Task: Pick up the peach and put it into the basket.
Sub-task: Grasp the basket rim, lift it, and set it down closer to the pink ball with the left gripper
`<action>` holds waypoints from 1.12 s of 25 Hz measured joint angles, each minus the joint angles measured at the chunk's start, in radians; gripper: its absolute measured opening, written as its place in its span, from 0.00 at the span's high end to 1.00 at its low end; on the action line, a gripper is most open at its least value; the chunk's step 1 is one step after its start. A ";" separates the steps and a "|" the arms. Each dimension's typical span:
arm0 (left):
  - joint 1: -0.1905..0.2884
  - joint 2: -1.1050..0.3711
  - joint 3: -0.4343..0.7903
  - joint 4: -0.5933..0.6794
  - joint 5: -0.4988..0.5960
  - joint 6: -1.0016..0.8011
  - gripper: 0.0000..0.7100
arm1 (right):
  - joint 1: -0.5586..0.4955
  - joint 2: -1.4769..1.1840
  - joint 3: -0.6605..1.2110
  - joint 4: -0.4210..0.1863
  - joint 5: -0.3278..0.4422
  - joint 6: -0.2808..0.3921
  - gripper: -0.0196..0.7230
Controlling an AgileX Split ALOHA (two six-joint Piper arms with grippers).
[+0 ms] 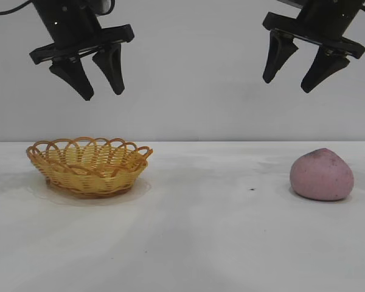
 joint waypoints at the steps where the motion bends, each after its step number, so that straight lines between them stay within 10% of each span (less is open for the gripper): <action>1: 0.000 0.000 0.000 0.000 0.000 0.000 0.39 | 0.000 0.000 0.000 0.000 0.000 -0.003 0.25; 28: 0.000 0.000 -0.024 0.152 0.123 0.009 0.39 | 0.000 0.000 0.000 0.000 0.002 -0.009 0.25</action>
